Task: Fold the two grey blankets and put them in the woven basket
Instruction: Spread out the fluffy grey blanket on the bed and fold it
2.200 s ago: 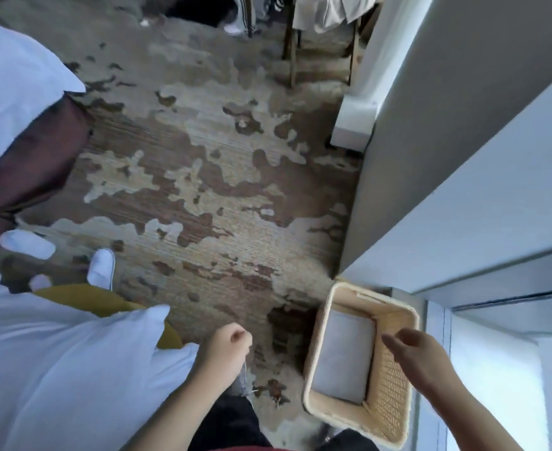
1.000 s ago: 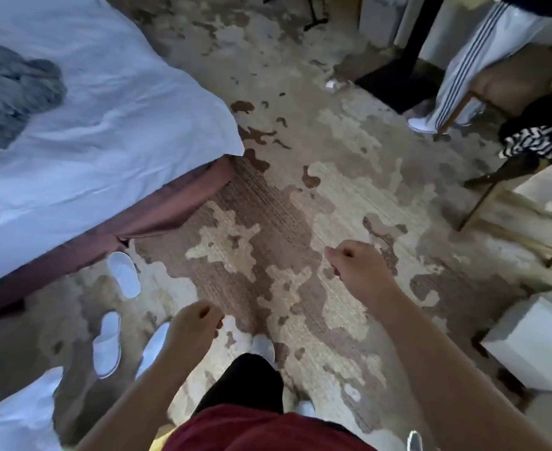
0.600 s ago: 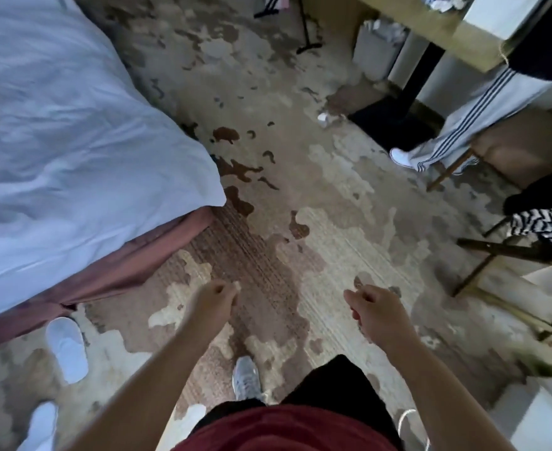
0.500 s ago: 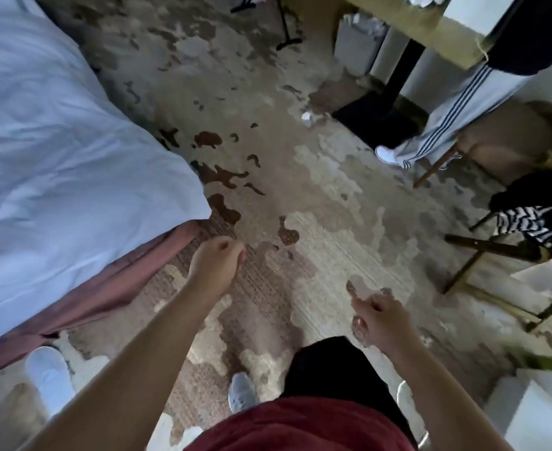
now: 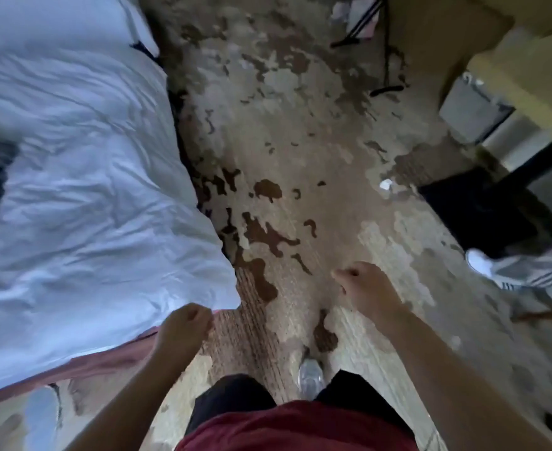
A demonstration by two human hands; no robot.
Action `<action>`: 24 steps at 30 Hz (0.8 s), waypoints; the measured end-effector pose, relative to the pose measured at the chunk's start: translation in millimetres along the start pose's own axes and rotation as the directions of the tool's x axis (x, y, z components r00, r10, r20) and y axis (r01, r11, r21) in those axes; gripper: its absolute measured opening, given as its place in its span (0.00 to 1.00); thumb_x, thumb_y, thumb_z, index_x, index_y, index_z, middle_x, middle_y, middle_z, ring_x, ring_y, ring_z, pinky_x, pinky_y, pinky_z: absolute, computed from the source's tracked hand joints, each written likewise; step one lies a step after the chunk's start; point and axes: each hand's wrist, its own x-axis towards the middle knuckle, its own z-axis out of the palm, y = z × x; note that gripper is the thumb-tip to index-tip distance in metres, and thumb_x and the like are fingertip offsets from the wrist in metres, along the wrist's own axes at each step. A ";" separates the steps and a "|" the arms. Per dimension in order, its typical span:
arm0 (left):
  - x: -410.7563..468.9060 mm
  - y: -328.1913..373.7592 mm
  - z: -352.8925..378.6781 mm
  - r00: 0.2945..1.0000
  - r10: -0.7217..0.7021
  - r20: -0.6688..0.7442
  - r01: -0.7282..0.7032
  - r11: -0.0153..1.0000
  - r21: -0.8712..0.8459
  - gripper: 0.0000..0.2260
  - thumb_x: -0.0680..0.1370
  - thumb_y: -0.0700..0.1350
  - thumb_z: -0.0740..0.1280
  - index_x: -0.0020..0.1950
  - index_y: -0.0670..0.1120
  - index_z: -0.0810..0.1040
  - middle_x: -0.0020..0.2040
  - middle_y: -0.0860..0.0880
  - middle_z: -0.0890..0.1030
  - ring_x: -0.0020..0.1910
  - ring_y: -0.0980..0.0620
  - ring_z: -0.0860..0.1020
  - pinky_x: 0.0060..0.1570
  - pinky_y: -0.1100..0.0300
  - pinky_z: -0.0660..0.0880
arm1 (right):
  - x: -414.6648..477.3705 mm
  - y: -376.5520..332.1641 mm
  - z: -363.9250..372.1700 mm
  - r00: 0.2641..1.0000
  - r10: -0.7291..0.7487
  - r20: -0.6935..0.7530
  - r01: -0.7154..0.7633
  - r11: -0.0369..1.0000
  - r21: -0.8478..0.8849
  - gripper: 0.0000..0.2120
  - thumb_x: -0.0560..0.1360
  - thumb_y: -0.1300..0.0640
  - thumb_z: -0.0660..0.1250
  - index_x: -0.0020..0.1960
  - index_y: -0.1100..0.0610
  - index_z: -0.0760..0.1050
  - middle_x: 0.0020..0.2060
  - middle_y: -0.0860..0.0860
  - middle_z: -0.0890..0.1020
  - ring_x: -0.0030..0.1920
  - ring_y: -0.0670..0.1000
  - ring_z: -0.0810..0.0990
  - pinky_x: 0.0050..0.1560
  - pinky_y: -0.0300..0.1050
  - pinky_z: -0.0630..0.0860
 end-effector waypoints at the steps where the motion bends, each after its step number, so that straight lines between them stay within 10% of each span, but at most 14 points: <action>1: 10.2 -1.7 -6.4 0.998 -0.058 -0.026 0.057 0.998 -0.037 0.13 0.76 0.41 0.64 0.31 0.43 0.78 0.28 0.47 0.80 0.32 0.46 0.78 0.37 0.56 0.72 | 28.9 -33.9 -4.4 0.999 -0.049 0.023 0.050 0.999 -0.008 0.17 0.75 0.51 0.65 0.31 0.56 0.67 0.25 0.49 0.70 0.26 0.48 0.68 0.29 0.41 0.63; 9: 149.8 10.7 -29.3 0.920 -0.388 -0.044 0.346 0.862 -0.371 0.12 0.76 0.38 0.65 0.32 0.41 0.78 0.26 0.48 0.78 0.29 0.48 0.74 0.36 0.57 0.69 | 212.8 -224.6 35.9 0.935 -0.282 0.216 0.292 0.956 -0.013 0.17 0.76 0.49 0.63 0.31 0.54 0.66 0.24 0.50 0.68 0.24 0.49 0.66 0.29 0.44 0.64; 18: 413.5 180.1 -170.3 0.972 -0.185 -0.144 0.095 0.871 -0.483 0.10 0.75 0.42 0.63 0.37 0.41 0.79 0.33 0.46 0.80 0.33 0.48 0.76 0.37 0.56 0.71 | 349.3 -299.0 57.2 0.978 -0.044 0.203 0.090 0.970 -0.227 0.15 0.76 0.54 0.64 0.32 0.56 0.68 0.26 0.50 0.71 0.22 0.43 0.66 0.26 0.36 0.63; 24: 504.8 199.8 -276.6 0.934 -0.206 -0.293 0.006 0.826 -0.563 0.10 0.75 0.44 0.62 0.35 0.46 0.78 0.32 0.51 0.80 0.31 0.53 0.76 0.33 0.60 0.72 | 437.4 -449.8 154.1 0.889 -0.166 0.427 0.331 0.878 -0.346 0.16 0.76 0.54 0.64 0.32 0.57 0.65 0.27 0.52 0.68 0.26 0.48 0.66 0.29 0.40 0.62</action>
